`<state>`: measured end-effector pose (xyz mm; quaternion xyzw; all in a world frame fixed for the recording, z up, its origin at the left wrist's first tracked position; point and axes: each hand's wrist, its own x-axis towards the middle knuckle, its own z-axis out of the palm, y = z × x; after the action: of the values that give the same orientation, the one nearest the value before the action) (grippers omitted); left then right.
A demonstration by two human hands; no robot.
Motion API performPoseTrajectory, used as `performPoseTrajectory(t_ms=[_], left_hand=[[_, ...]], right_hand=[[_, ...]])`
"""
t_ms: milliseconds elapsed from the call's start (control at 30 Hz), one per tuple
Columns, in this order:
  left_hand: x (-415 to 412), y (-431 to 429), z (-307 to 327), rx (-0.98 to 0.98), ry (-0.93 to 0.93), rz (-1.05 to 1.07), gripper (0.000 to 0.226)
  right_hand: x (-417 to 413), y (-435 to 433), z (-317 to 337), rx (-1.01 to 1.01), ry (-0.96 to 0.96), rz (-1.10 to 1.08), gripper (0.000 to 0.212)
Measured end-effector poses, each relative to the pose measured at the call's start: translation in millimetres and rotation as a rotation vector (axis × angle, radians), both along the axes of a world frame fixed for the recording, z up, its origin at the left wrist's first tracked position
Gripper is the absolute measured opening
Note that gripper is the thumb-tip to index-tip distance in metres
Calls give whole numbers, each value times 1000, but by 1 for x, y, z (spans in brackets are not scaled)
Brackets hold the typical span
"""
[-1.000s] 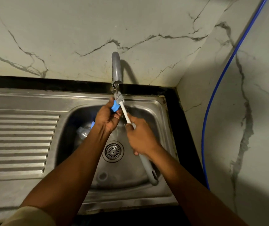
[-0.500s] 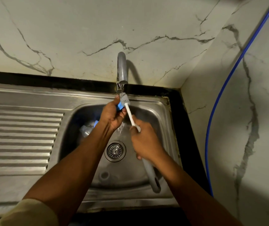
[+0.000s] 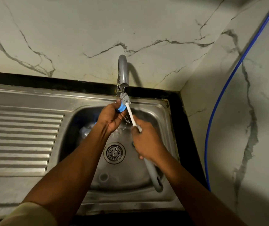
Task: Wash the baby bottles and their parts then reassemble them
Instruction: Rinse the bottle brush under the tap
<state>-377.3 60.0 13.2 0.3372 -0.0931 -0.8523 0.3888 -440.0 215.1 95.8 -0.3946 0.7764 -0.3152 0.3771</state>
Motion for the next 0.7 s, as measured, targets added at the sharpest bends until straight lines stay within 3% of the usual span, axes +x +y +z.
performPoseTrajectory(t_ms=[333, 533, 700], left_hand=[[-1, 3, -12, -2, -22, 13, 16], [1, 4, -18, 52, 34, 53, 35], [7, -5, -13, 11, 48, 104, 27]], right_hand=[[-2, 1, -6, 26, 6, 3, 49], [2, 6, -6, 13, 21, 23, 49], [5, -4, -6, 2, 27, 20, 49]])
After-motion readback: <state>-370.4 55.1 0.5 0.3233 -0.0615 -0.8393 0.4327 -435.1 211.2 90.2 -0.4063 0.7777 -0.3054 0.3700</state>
